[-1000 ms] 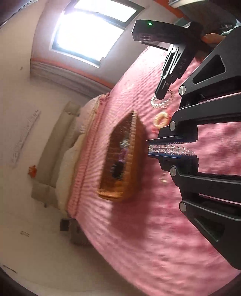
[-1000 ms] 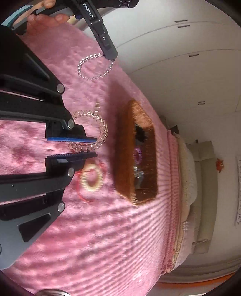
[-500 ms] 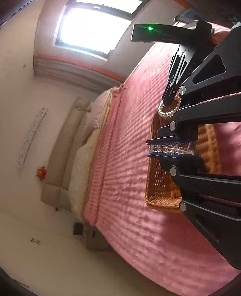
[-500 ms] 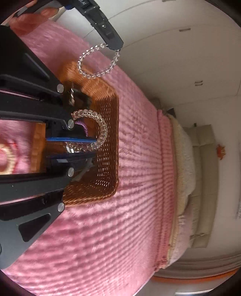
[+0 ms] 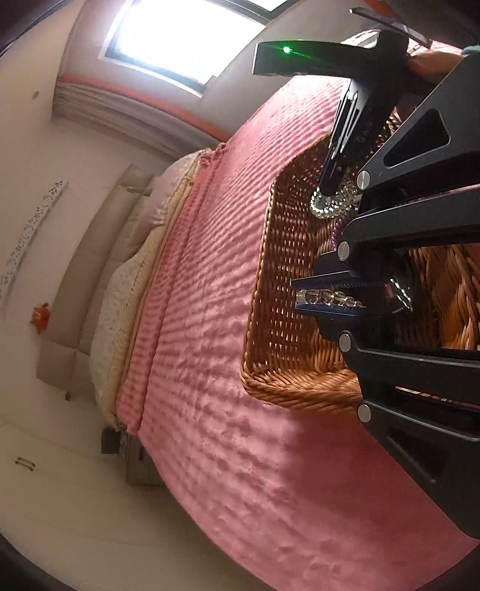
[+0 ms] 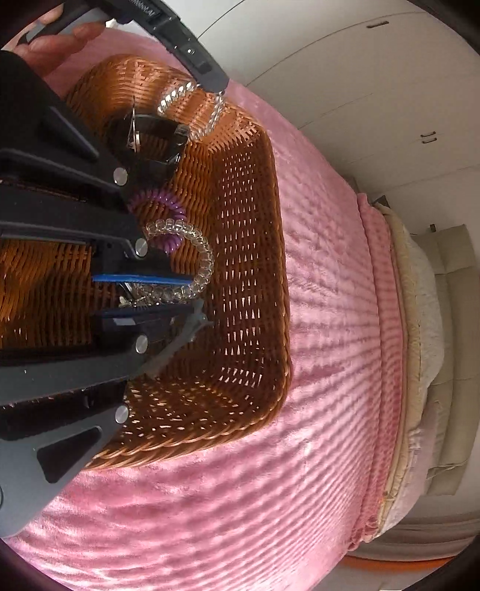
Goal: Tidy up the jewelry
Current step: 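Carry both bracelets into the wicker basket and open both grippers, then grasp a small silver charm with the left gripper while the right grasps another charm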
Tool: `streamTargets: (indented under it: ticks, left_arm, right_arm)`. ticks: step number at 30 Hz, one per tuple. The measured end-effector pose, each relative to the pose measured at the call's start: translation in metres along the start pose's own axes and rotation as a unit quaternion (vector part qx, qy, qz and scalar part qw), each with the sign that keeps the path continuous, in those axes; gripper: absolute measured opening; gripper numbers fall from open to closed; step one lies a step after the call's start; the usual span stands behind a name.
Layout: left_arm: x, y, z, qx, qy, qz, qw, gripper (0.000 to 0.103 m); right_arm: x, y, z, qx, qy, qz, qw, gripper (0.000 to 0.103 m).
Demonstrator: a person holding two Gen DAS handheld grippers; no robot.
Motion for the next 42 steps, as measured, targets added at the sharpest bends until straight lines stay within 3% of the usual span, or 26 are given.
streamTargets:
  ticks: [2,4,8,10,11,16,20,25,30,35,39,42]
  left_arm:
    - [0.000,-0.003,0.001,-0.004,0.002,0.005,1.0000,0.008]
    - [0.000,-0.006,0.003,-0.001,0.006,0.010,0.9999,0.017]
    - [0.000,-0.020,0.011,0.000,0.013,0.024,0.9996,0.027]
    - [-0.001,-0.030,0.017,0.001,0.016,0.034,0.9993,0.041]
    - [-0.001,-0.039,0.023,0.003,0.020,0.043,0.9989,0.042]
    - [0.002,-0.077,0.047,0.023,0.033,0.066,0.9970,0.042]
    - [0.020,-0.103,0.059,0.036,0.041,0.067,0.9962,0.046]
    - [0.059,-0.117,0.068,0.049,0.044,0.035,0.9972,0.046]
    - [0.098,-0.111,0.061,0.036,0.030,-0.009,0.9989,0.046]
    - [0.121,-0.106,0.041,0.023,-0.002,-0.028,0.9993,0.046]
    - [0.122,-0.105,0.019,0.033,-0.049,-0.030,0.9978,0.046]
    - [0.127,-0.096,0.001,0.032,-0.091,-0.054,0.9939,0.043]
  right_arm:
    - [0.001,-0.002,0.001,-0.010,0.006,-0.001,1.000,0.011]
    - [0.000,-0.006,0.002,-0.002,0.005,0.004,1.000,0.024]
    - [0.000,-0.018,0.004,-0.006,0.005,0.020,1.000,0.024]
    - [-0.001,-0.028,0.006,-0.018,0.010,0.025,0.999,0.024]
    - [-0.001,-0.037,0.008,-0.024,0.011,0.030,0.999,0.024]
    - [0.012,-0.085,0.020,-0.029,0.009,0.058,0.998,0.024]
    - [0.045,-0.111,0.027,-0.020,-0.009,0.059,0.998,0.024]
    - [0.085,-0.115,0.037,-0.005,-0.021,0.040,0.999,0.024]
    - [0.113,-0.102,0.044,-0.005,-0.014,0.005,1.000,0.024]
    - [0.139,-0.105,0.029,-0.051,-0.024,-0.021,0.998,0.024]
    - [0.159,-0.113,0.012,-0.084,-0.036,-0.041,0.995,0.024]
    - [0.171,-0.117,-0.002,-0.116,-0.049,-0.055,0.990,0.024]
Point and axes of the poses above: each gripper's, at about its wrist camera, not at the fingertips, and y roughly the way its jaws point, z to its right, x to its underside, the point moved 4 cm from there along y, roughly the way its jaws point, and after that the axes turned 9 degrees about x, right-handed, at the moved point
